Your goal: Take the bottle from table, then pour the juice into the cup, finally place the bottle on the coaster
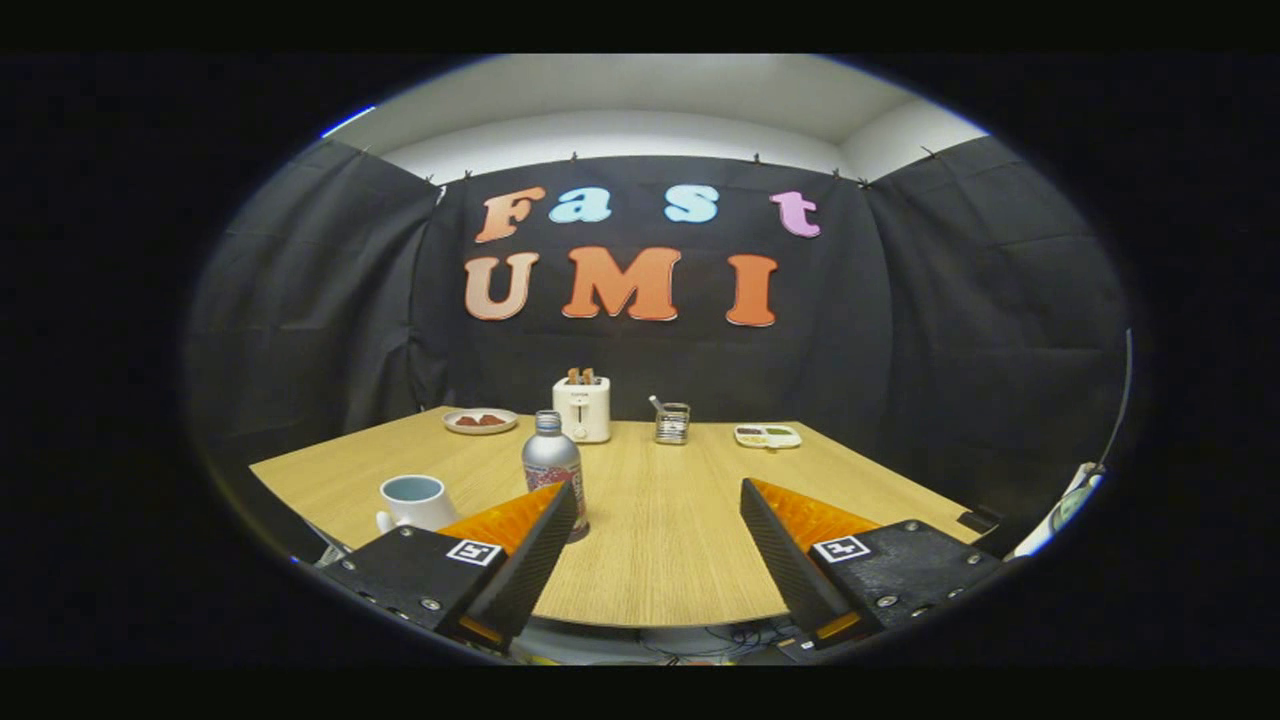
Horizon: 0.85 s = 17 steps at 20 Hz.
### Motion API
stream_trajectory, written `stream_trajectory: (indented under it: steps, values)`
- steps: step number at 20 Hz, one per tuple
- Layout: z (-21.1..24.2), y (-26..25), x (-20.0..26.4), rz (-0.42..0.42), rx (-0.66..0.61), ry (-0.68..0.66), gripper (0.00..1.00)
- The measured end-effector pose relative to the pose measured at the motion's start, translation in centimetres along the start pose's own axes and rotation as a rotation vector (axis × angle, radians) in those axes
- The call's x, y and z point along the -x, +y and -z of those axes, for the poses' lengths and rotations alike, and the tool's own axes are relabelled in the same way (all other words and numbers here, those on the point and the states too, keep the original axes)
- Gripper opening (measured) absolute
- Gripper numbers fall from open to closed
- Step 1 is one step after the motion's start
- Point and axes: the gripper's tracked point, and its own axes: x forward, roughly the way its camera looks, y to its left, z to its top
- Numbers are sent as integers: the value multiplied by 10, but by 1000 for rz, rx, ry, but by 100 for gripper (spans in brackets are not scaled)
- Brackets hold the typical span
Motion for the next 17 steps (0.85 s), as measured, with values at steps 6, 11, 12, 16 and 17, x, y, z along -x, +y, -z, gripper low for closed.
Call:
stream_trajectory:
  steps: [6,11,12,16,17]
  values:
    - [2,-9,6,11,8,6,97]
    - [8,-18,4,41,20,24,97]
    - [8,-18,4,41,17,24,97]
    - [12,-17,0,35,16,29,97]
    - [13,-17,-1,34,18,34,97]
